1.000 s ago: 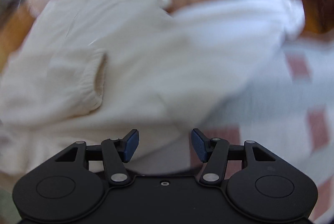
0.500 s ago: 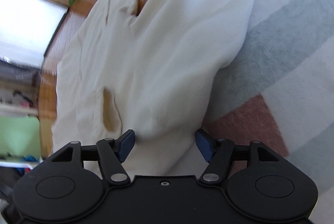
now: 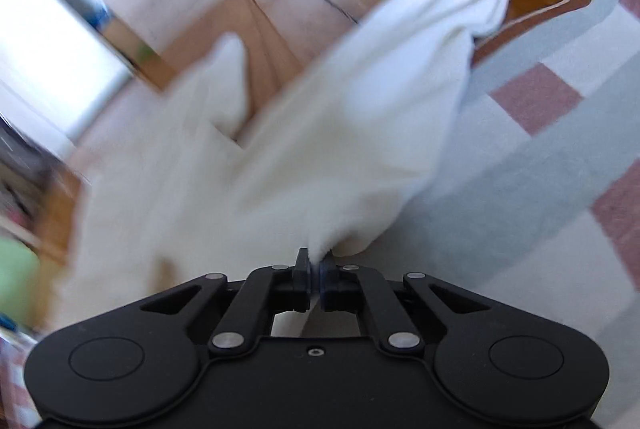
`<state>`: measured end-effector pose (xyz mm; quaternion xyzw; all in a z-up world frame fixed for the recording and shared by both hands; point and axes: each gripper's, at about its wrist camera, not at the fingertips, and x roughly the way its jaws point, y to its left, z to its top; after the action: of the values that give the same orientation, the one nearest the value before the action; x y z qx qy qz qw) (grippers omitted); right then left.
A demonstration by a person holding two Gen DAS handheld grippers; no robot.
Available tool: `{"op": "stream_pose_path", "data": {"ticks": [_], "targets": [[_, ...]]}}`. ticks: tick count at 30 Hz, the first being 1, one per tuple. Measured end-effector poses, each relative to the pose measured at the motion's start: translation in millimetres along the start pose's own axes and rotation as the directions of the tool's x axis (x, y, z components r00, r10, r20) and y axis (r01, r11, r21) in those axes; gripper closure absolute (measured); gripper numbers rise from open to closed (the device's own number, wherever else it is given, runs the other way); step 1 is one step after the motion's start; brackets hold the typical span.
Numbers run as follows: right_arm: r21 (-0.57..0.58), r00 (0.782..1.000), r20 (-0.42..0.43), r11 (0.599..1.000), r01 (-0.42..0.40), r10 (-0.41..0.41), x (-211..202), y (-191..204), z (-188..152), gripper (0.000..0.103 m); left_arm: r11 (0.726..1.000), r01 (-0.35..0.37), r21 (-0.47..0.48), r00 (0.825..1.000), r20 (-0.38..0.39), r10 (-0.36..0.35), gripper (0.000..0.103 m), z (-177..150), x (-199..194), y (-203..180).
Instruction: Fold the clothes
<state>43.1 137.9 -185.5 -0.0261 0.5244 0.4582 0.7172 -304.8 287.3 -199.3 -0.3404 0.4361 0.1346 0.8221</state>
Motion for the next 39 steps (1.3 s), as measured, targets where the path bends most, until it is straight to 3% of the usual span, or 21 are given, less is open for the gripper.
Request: {"op": "stream_pose_path", "data": {"ticks": [2,5,8,9,14,18,20,21,22,23,25,29,36,37,38,39], "targets": [[-0.015,0.998,-0.021,0.998,0.057,-0.058,9.8,0.7,-7.8,0.1,1.0,-0.011,0.015,1.0,-0.011,0.011,0.088,-0.3,3.5,-1.5],[-0.046,0.997,-0.012,0.996,0.081,-0.081,8.7,6.5,-6.9,0.1,0.999,-0.021,0.037,0.999,-0.04,0.022,0.085,4.5,2.5,-5.5],[-0.097,0.994,-0.037,0.99,0.099,-0.103,6.0,12.4,-2.6,0.099,0.998,-0.004,0.067,0.997,-0.076,0.009,0.078,18.2,-8.2,-13.6],[-0.115,0.992,-0.047,0.988,0.107,-0.113,4.3,14.1,-1.0,0.099,0.997,0.01,0.081,0.997,-0.081,-0.004,0.07,25.1,-14.9,-17.7],[-0.195,0.973,-0.137,0.968,0.16,-0.188,-4.4,10.3,-2.3,0.099,0.98,0.118,0.163,0.993,0.001,-0.119,0.058,63.0,-50.0,-40.1],[-0.225,0.944,-0.15,0.94,0.257,-0.294,-8.0,-0.4,5.1,0.095,0.979,0.062,0.192,0.997,0.029,-0.069,0.057,103.1,-22.7,-48.0],[-0.153,0.973,-0.089,0.968,0.197,-0.212,-18.6,-15.1,20.8,0.089,0.981,0.067,0.181,0.997,0.032,-0.074,0.057,120.4,0.8,-47.9],[-0.115,0.984,-0.059,0.98,0.163,-0.17,-23.1,-23.1,29.7,0.075,0.982,0.07,0.175,0.996,0.034,-0.077,0.057,129.0,12.6,-47.7],[-0.061,0.992,-0.039,0.991,0.116,-0.119,-23.6,-34.5,43.6,0.05,0.981,0.067,0.179,0.997,0.037,-0.075,0.057,135.5,23.7,-50.3],[-0.009,0.997,-0.018,0.997,0.072,-0.072,-23.4,-45.7,57.4,0.042,0.981,0.064,0.185,0.997,0.04,-0.072,0.057,141.8,34.9,-53.0],[0.084,1.0,0.014,0.996,0.024,-0.025,-16.3,-67.5,84.9,0.039,0.979,0.046,0.201,0.998,0.034,-0.054,0.057,152.9,56.9,-60.7],[0.186,1.0,0.027,0.983,0.009,-0.014,2.4,-97.2,121.8,0.039,0.974,-0.028,0.225,0.999,-0.018,0.033,0.057,159.2,84.2,-69.9],[0.201,0.994,0.07,0.977,0.068,-0.083,30.0,-111.4,145.5,0.037,0.988,0.028,0.152,0.999,-0.029,-0.024,0.057,161.0,70.0,-53.3],[0.181,0.992,0.095,0.981,0.068,-0.086,33.7,-107.4,146.2,0.04,0.988,0.032,0.149,0.999,-0.017,-0.03,0.057,161.2,63.1,-49.4],[0.16,0.989,0.115,0.984,0.074,-0.093,37.6,-102.8,147.1,0.051,0.99,0.025,0.142,1.0,0.004,-0.026,0.057,160.8,54.7,-45.0],[0.133,0.987,0.111,0.986,0.102,-0.117,42.8,-95.7,149.0,0.097,0.991,0.017,0.135,0.999,0.025,-0.021,0.057,160.4,46.1,-40.5]]}}
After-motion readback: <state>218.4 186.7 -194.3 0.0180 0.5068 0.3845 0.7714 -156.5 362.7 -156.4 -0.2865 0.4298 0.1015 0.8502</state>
